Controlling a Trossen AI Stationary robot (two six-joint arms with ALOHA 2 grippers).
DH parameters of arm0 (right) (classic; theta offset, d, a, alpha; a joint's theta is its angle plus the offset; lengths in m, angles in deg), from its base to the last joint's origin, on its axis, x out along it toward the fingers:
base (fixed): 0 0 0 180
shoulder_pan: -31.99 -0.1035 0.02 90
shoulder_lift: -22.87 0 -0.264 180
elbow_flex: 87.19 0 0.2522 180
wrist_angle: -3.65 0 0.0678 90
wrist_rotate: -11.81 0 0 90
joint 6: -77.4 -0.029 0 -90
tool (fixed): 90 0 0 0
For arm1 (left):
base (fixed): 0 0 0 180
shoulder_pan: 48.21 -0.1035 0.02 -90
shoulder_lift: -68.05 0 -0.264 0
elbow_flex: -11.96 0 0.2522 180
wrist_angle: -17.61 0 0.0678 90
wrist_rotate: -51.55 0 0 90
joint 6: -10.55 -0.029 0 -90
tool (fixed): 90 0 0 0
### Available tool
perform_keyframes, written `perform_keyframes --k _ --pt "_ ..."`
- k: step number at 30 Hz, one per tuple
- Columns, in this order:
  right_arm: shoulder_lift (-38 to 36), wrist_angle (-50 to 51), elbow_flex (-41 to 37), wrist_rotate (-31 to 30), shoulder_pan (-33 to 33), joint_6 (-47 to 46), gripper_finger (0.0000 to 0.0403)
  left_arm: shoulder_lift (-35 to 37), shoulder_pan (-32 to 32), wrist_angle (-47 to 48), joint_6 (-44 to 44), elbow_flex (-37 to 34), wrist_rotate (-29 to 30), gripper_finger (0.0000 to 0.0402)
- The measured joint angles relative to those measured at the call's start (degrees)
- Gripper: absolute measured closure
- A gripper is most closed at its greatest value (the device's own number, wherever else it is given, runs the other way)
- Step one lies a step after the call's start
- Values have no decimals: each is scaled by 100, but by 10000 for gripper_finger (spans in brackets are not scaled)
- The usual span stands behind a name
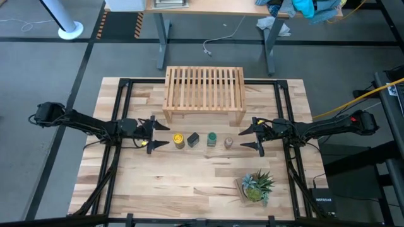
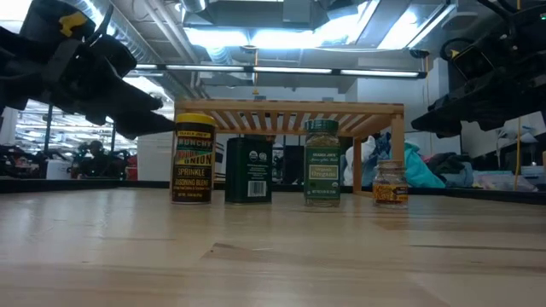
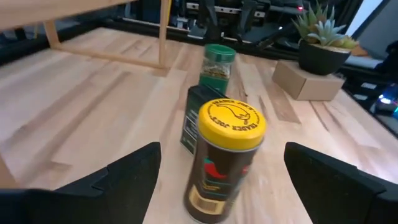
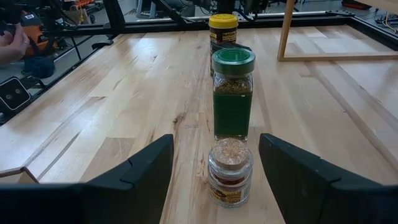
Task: Shelf spices
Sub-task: Put the small brown seasoning bottle on the shelf
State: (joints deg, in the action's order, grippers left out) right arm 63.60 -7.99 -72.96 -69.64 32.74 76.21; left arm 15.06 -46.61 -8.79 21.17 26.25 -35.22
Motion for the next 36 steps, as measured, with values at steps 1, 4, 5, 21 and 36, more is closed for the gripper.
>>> perform_keyframes --k 1,4,5,21,36 --pt "2 2 0 0 0 2 160 0 25 6 129 0 4 68" --pt "1 2 0 0 -2 1 160 0 68 11 413 -1 44 68" --pt "0 1 0 0 0 2 160 0 78 8 464 -2 53 68" --pt "1 2 1 0 0 0 160 0 527 55 517 -2 35 68" --pt "0 2 0 0 -2 0 160 0 567 52 375 -2 35 68"
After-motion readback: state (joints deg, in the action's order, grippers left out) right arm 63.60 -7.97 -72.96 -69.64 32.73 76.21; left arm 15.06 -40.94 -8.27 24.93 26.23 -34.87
